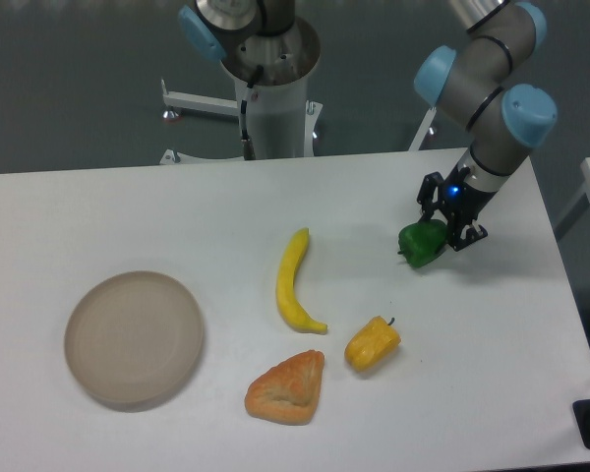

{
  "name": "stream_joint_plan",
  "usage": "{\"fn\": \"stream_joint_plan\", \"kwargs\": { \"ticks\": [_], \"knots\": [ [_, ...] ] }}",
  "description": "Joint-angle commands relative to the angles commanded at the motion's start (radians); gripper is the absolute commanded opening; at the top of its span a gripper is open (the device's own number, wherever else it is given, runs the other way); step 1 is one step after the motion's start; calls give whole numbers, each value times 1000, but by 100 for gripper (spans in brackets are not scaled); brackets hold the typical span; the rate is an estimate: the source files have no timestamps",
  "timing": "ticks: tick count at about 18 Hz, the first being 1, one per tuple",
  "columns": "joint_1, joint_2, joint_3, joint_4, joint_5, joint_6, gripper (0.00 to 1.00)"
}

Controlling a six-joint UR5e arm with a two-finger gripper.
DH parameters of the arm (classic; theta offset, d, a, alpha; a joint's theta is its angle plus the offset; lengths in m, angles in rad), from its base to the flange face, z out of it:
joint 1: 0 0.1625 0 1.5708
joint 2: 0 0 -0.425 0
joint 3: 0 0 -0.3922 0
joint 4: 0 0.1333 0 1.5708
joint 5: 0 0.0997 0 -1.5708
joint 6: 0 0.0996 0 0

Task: Place the green pepper on the table
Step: 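Lower the green pepper onto the table surface, then open the gripper and raise it away from the green pepper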

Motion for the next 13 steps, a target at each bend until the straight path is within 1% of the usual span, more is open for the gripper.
{"fn": "stream_joint_plan", "kwargs": {
  "ticks": [1,2,3,6,9,11,13],
  "knots": [
    [0,0,2,0,-6,-5,87],
    [6,2,0,0,-8,-6,96],
    [9,2,2,0,-9,-6,100],
    [8,3,29,0,0,-8,100],
    [0,5,95,-5,15,-6,100],
    [-20,11,118,1,89,-6,100],
    [-72,6,175,-2,150,-9,100]
  ]
}}
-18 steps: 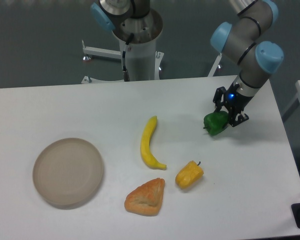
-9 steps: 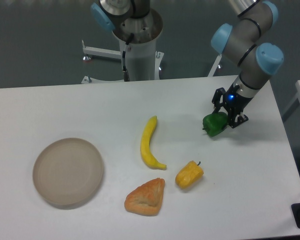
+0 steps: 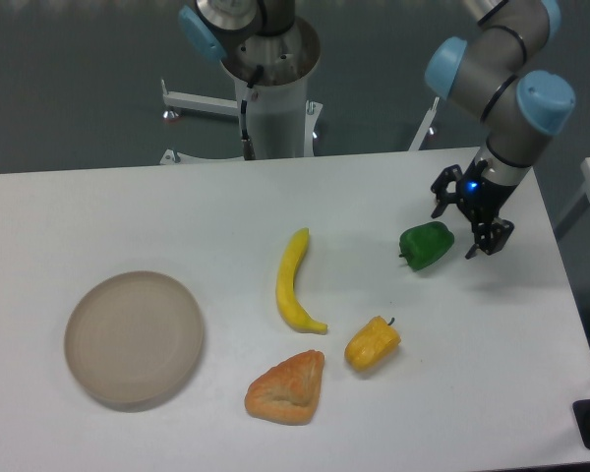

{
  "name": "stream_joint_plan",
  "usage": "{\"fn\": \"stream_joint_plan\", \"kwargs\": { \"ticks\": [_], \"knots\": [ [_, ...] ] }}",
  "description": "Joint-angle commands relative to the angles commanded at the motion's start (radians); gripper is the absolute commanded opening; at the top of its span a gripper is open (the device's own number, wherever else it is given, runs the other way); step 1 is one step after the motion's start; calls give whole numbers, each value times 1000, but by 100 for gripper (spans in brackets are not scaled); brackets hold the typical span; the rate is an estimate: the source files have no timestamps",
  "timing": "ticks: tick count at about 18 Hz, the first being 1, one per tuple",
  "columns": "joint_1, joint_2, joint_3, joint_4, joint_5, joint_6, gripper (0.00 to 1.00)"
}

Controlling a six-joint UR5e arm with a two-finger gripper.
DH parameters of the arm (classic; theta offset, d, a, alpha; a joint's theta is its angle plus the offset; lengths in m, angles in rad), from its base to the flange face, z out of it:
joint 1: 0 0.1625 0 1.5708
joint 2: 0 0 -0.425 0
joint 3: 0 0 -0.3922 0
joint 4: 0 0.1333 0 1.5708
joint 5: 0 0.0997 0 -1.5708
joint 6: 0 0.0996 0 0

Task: Place the green pepper on the table
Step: 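Open the gripper and raise it away from the green pepper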

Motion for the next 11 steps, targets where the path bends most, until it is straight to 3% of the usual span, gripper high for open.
{"fn": "stream_joint_plan", "kwargs": {
  "ticks": [7,11],
  "knots": [
    [-127,-86,184,-2,77,-185,100],
    [-158,-130,247,-2,102,-241,100]
  ]
}}
